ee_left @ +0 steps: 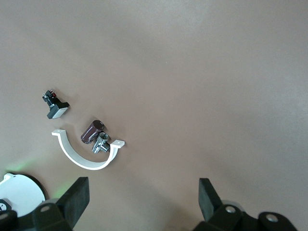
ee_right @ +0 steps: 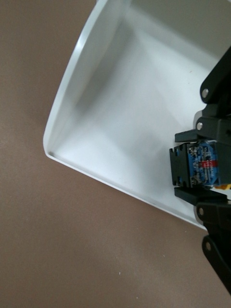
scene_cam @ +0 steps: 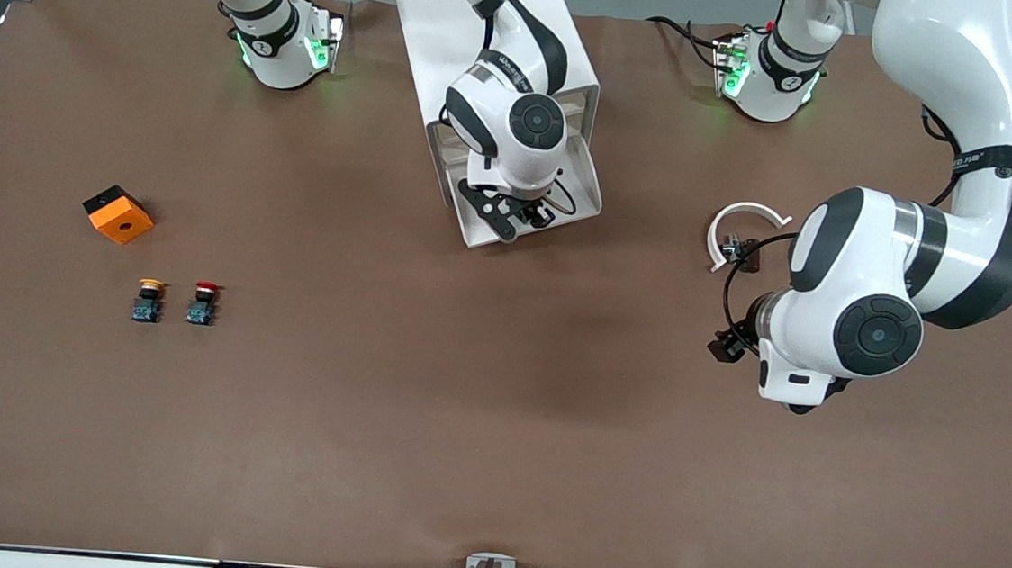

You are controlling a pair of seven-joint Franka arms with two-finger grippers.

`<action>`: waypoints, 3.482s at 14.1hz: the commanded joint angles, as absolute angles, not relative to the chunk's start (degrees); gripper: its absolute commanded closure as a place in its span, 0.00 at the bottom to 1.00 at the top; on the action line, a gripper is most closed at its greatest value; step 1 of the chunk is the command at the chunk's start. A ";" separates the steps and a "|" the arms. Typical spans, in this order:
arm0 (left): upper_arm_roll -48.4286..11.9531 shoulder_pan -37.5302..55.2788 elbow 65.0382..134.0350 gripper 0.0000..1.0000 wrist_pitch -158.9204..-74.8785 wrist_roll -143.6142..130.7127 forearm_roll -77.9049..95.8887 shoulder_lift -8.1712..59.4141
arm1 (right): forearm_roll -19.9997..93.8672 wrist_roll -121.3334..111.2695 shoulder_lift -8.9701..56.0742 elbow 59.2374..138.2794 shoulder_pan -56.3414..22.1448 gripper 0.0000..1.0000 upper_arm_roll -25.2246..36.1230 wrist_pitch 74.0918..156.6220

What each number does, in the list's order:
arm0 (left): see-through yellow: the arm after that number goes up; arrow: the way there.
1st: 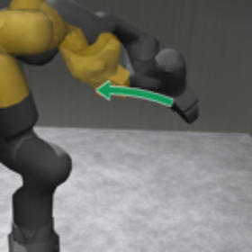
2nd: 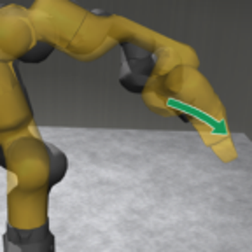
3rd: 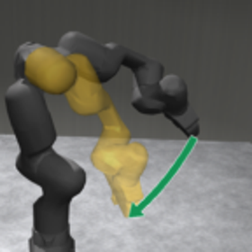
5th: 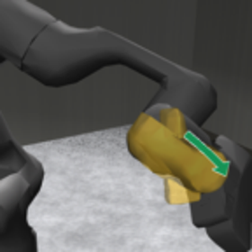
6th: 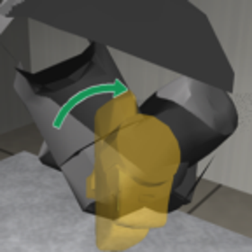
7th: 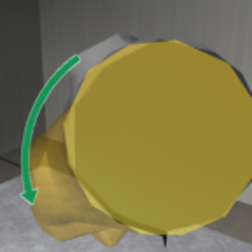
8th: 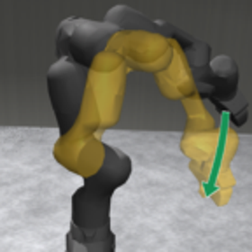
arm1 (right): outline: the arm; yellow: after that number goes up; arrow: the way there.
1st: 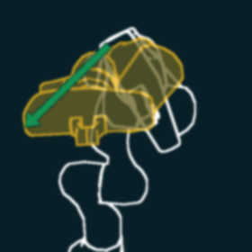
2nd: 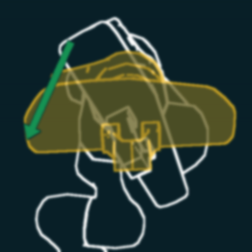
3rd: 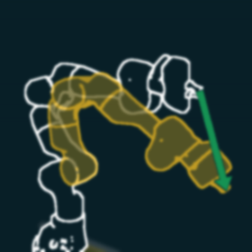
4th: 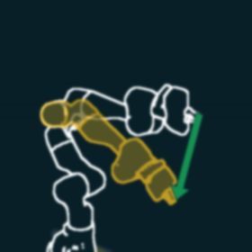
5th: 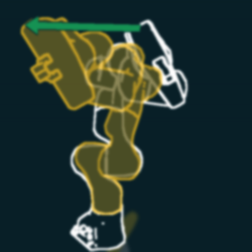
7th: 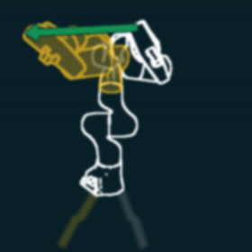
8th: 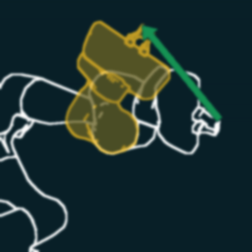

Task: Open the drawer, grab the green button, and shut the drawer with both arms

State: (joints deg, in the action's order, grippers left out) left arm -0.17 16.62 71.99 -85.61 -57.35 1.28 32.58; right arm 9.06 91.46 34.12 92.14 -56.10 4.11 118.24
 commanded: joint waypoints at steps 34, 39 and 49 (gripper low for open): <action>-15.20 34.62 94.22 0.00 -109.17 -62.83 8.09 40.34 | 0.53 5.89 25.31 107.04 -12.14 0.83 5.36 126.45; -20.38 35.16 95.44 0.00 -106.88 -69.42 8.09 40.43 | 0.53 6.41 27.33 110.47 -9.76 0.83 5.36 132.88; -14.96 31.82 88.00 0.00 -106.88 -71.37 4.16 39.99 | 0.53 9.84 29.88 114.08 -10.28 0.77 5.36 139.57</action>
